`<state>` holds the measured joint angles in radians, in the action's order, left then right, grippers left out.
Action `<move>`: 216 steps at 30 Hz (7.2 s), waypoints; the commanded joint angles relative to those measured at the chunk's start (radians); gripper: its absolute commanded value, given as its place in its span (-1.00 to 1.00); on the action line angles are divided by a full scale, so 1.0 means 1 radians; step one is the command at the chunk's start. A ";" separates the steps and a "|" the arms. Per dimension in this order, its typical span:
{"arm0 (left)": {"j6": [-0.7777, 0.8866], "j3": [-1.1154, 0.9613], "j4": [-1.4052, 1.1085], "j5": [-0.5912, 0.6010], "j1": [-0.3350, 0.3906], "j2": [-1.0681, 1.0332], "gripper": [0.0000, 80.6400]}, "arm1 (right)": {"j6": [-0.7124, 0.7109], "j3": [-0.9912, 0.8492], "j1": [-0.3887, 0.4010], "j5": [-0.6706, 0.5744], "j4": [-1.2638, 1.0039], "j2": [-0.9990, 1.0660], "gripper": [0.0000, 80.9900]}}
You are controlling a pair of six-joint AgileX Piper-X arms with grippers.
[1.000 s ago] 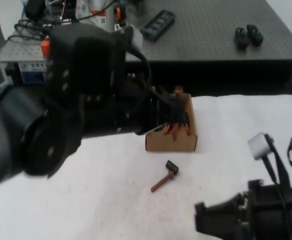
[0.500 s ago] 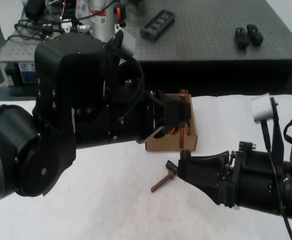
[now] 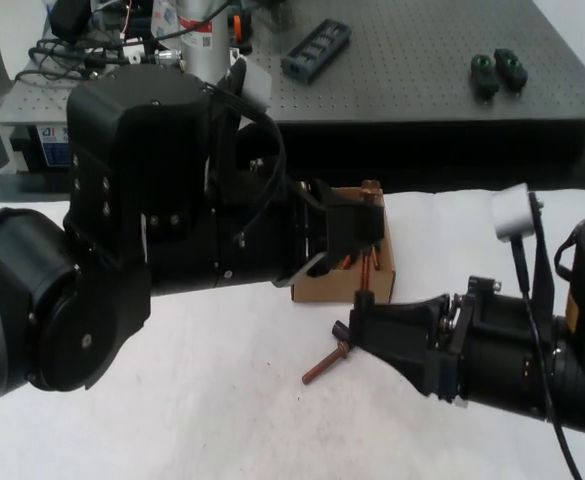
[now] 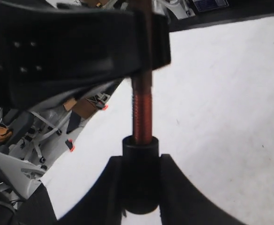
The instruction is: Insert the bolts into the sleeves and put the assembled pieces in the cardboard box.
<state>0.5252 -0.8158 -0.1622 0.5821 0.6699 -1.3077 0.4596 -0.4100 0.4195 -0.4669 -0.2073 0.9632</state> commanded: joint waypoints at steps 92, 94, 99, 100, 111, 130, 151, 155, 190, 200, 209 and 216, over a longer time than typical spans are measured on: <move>-0.669 -0.501 1.039 -0.572 -0.165 -0.510 -0.98 | -0.624 -0.856 -0.170 0.292 1.010 0.767 -0.20; -0.651 -0.393 0.976 -0.572 -0.199 -0.425 -0.98 | -0.632 -0.870 -0.137 0.329 1.007 0.815 -0.20; -0.634 -0.198 0.905 -0.572 -0.257 -0.227 -0.98 | -0.685 -0.947 -0.072 0.423 1.012 0.964 -0.20; -0.634 -0.176 0.905 -0.572 -0.264 -0.193 -0.98 | -0.685 -0.968 -0.064 0.445 1.012 0.985 -0.20; -0.645 -0.134 0.916 -0.572 -0.298 -0.026 -0.98 | -0.738 -1.121 -0.049 0.547 1.118 1.153 -0.31; -0.352 -0.128 0.542 -0.190 -0.298 0.098 -0.98 | -0.663 -0.920 -0.137 0.122 1.059 0.779 -0.87; 0.089 -0.019 -0.102 0.216 -0.209 0.096 -0.98 | -0.069 -0.202 0.060 -0.109 -0.009 0.188 -0.87; 0.089 -0.019 -0.101 0.236 -0.209 0.096 -0.98 | -0.048 -0.202 0.060 -0.080 -0.106 0.188 -0.87; -0.126 -0.019 0.063 0.101 -0.233 0.096 -0.03 | -0.147 -0.288 -0.143 0.233 -0.111 0.240 -0.87; -0.381 -0.002 0.462 -0.150 -0.324 0.140 -0.99 | -0.322 -0.724 -0.227 0.346 0.199 0.773 -0.87; -0.362 0.251 0.464 -0.333 -0.327 0.367 -0.98 | -0.300 -1.087 -0.204 0.366 0.462 1.140 -0.87; -0.261 0.451 0.470 -0.353 -0.327 0.581 -0.98 | -0.295 -1.121 -0.184 0.349 0.515 1.187 -0.72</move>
<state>0.1878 -0.4864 0.3092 0.2587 0.3465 -0.8707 0.1595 -1.4939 0.2236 -0.0981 0.2713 2.1474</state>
